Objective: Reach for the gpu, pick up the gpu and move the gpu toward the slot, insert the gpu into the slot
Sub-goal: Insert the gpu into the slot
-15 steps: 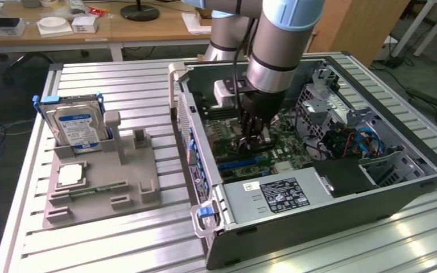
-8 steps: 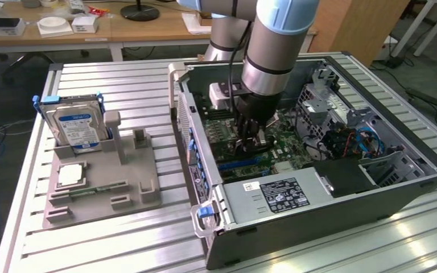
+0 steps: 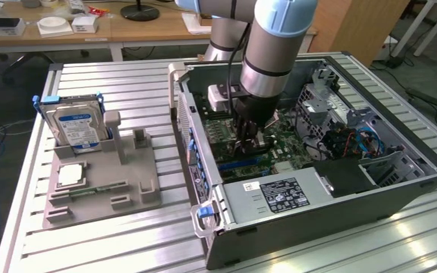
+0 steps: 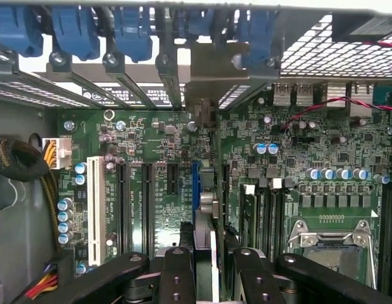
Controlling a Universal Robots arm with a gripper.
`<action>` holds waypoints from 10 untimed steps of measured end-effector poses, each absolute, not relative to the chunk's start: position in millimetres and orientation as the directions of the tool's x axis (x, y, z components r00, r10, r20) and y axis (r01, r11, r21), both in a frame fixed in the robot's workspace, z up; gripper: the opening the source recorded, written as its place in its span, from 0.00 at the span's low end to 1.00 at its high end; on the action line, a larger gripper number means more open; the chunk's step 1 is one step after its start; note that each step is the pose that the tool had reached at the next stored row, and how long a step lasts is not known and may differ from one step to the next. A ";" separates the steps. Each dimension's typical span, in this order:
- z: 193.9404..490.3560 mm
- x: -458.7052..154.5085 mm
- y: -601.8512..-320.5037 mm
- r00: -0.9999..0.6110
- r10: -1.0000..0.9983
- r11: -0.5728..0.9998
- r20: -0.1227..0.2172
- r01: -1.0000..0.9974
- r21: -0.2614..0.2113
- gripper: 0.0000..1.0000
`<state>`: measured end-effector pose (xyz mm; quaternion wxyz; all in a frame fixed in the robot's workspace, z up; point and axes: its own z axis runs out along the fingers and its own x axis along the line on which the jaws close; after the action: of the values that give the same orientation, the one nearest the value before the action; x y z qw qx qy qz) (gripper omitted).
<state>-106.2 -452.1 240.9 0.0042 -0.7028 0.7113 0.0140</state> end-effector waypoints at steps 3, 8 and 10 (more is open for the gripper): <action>240.3 -106.3 -453.6 -0.012 -1.000 0.012 -0.024 -1.000 0.014 0.28; 239.3 -105.8 -454.5 -0.012 -1.000 0.012 -0.023 -1.000 0.014 0.28; 238.6 -104.2 -454.4 -0.012 -1.000 0.012 -0.023 -1.000 0.014 0.28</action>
<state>-104.2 -454.4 238.6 0.0031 -0.7027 0.7114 0.0131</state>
